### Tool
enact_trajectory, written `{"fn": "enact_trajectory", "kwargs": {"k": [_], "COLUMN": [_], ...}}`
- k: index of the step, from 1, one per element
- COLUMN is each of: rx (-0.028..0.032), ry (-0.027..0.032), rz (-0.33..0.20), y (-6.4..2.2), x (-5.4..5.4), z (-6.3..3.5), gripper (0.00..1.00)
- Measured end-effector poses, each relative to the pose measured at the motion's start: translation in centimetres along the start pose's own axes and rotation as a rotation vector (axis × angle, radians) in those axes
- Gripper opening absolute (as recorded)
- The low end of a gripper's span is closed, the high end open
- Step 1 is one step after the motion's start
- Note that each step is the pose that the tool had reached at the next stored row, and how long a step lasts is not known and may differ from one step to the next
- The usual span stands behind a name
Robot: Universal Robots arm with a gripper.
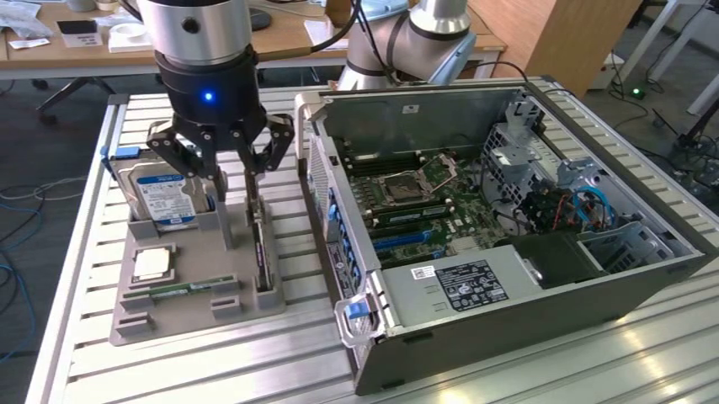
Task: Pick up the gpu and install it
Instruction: 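Pick up the gpu and move the gpu toward the slot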
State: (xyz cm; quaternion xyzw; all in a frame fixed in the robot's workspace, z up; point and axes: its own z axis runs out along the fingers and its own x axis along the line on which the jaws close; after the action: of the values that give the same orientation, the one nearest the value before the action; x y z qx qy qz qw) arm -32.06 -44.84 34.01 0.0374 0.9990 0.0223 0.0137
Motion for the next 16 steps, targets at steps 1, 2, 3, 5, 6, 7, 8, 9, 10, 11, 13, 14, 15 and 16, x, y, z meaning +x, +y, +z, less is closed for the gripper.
{"fn": "enact_trajectory", "kwargs": {"k": [1, 2, 3, 5, 6, 7, 8, 9, 10, 11, 13, 14, 15, 16], "rx": [-0.0001, 0.0001, 0.0002, 0.0002, 0.0003, 0.0002, 0.0001, 0.0002, 0.0002, 0.0003, 0.0004, 0.0003, 0.0003, 0.0001], "ry": [-0.0001, 0.0002, 0.0002, 0.0002, 0.0003, 0.0002, 0.0002, 0.0002, 0.0002, 0.0003, 0.0003, 0.0003, 0.0003, 0.0002], "rz": [0.0, 0.0, 0.0, 0.0, 0.0, 0.0, 0.0, 0.0, 0.0, 0.0, 0.0, 0.0, 0.0, 0.0], "y": [0.0, -0.01, -0.01, -0.03, -0.04, -0.04, -0.05, -0.06, -0.06, -0.06, -0.06, -0.06, -0.06, -0.06], "x": [0.0, 0.0, 0.0, 0.0, 0.0, 0.0, 0.0, 0.0, 0.0, 0.0, 0.0, 0.0, 0.0, 0.0], "z": [0.1, 0.22, 0.38, 0.67, 0.81, 0.95, 1.09, 1.23, 1.28, 1.28, 1.28, 1.28, 1.29, 1.33], "gripper": [0.42, 0.42, 0.42, 0.42, 0.42, 0.42, 0.42, 0.42, 0.42, 0.42, 0.42, 0.42, 0.42, 0.42]}}
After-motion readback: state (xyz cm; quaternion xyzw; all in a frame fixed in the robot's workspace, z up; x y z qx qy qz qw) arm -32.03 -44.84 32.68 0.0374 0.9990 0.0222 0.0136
